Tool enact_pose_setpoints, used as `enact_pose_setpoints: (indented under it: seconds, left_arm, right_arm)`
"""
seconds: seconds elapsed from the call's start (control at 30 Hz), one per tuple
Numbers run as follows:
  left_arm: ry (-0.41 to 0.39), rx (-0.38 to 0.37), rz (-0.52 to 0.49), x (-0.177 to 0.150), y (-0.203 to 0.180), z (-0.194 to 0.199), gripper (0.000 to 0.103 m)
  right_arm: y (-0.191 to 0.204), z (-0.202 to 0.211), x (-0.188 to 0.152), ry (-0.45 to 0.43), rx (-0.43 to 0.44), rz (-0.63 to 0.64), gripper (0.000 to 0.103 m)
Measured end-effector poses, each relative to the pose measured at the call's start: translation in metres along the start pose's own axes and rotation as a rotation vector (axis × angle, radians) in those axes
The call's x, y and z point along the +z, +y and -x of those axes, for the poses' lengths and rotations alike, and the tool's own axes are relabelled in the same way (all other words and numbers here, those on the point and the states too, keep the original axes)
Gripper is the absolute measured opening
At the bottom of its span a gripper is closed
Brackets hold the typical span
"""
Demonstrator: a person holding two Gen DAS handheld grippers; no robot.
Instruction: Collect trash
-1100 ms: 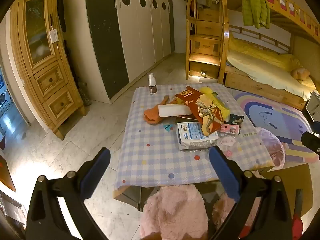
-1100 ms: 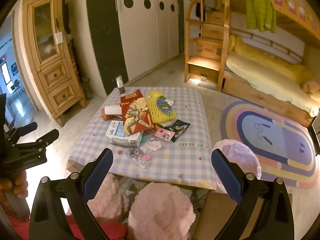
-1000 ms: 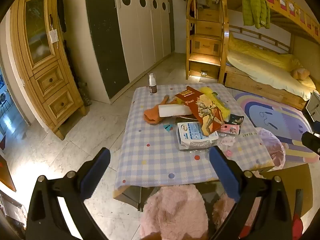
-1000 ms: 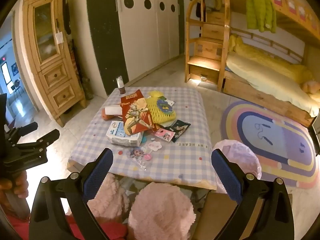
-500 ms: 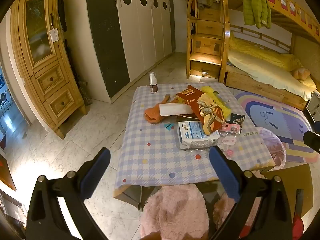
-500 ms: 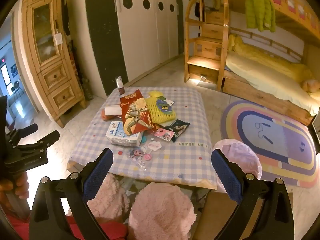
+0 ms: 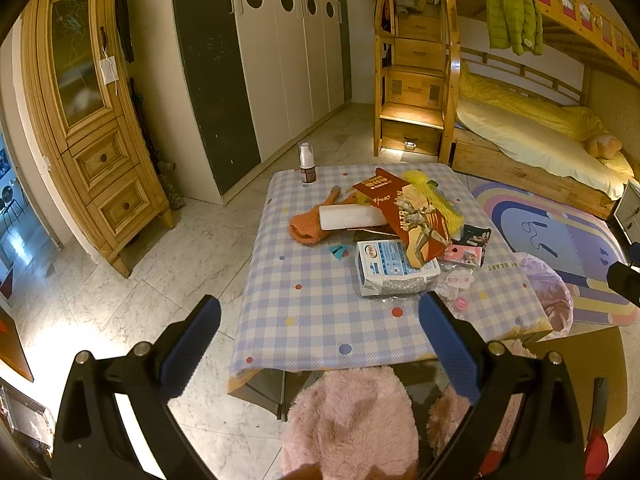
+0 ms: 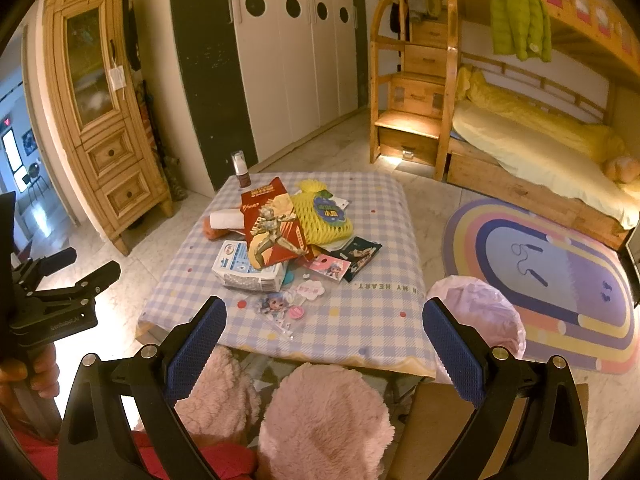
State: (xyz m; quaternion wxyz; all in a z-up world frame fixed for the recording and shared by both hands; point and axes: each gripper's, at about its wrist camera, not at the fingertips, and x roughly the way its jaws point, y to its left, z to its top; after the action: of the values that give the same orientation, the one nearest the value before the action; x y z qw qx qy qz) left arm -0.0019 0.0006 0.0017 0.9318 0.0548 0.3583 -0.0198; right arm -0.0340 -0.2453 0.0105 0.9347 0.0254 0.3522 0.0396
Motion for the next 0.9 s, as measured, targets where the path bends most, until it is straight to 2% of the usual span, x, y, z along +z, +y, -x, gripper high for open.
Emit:
enact_pose_setpoints:
  seconds: [0.9]
  left_arm:
    - [0.003,0.003,0.0,0.0008,-0.0008,-0.0021,0.096]
  right_arm:
    - [0.001,-0.0012,-0.0028,0.002,0.002,-0.003,0.098]
